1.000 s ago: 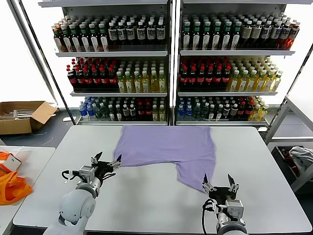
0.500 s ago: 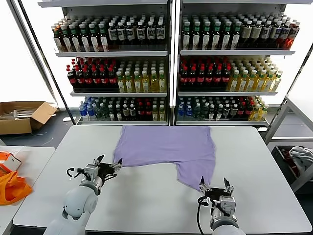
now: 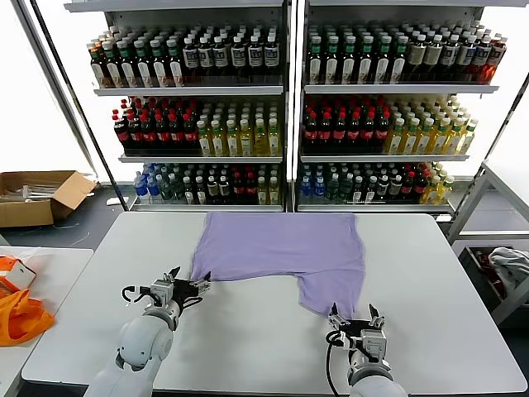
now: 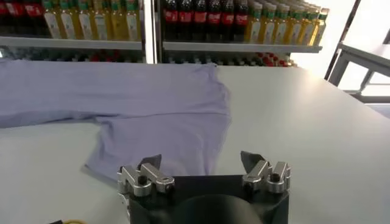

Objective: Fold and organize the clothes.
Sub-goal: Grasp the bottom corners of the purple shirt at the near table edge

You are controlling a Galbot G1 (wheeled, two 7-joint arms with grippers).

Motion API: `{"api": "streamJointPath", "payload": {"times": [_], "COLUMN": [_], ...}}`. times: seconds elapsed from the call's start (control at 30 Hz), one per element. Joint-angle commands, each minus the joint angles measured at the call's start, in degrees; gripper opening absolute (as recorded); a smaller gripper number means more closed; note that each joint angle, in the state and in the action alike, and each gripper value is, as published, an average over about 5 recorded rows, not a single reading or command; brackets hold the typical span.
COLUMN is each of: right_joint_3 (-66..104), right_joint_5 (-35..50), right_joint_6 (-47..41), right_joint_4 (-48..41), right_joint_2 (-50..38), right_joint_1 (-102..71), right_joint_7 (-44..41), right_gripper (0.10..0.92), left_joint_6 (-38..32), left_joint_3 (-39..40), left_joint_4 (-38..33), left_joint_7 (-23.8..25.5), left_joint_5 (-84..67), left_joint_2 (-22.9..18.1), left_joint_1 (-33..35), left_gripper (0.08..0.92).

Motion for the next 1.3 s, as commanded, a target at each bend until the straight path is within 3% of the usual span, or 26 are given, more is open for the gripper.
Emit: {"api": "streamJointPath", "payload": {"times": [0.03, 0.6, 1.3], "right_joint_3": [-0.87, -0.93, -0.35], "right_joint_5": [0.52, 1.07, -0.06], "right_joint_6": [-0.12, -0.07, 0.38], "right_joint_4": [-1.4, -1.56, 0.1], "right_joint_2": [-0.53, -0.06, -0.01], "right_joint_1": [0.84, -0.73, -2.82], "right_joint_7": [-0.46, -0.66, -2.09], "right_gripper": [0.823, 0.801, 0.213], "left_joint_6": [-0.05, 0.05, -0.25], "left_joint_3": [-0.1, 0.4, 1.05], "left_joint_4": [0.75, 0.8, 0.1], "left_joint_7": [-0.39, -0.01, 1.09], "left_joint_5": [0.24, 1.57, 2.03], "left_joint_2": [-0.97, -1.2, -1.51], "left_joint_1": [-0.25, 1.9, 3.04], "left_gripper": [0.823, 0.799, 0.205]}}
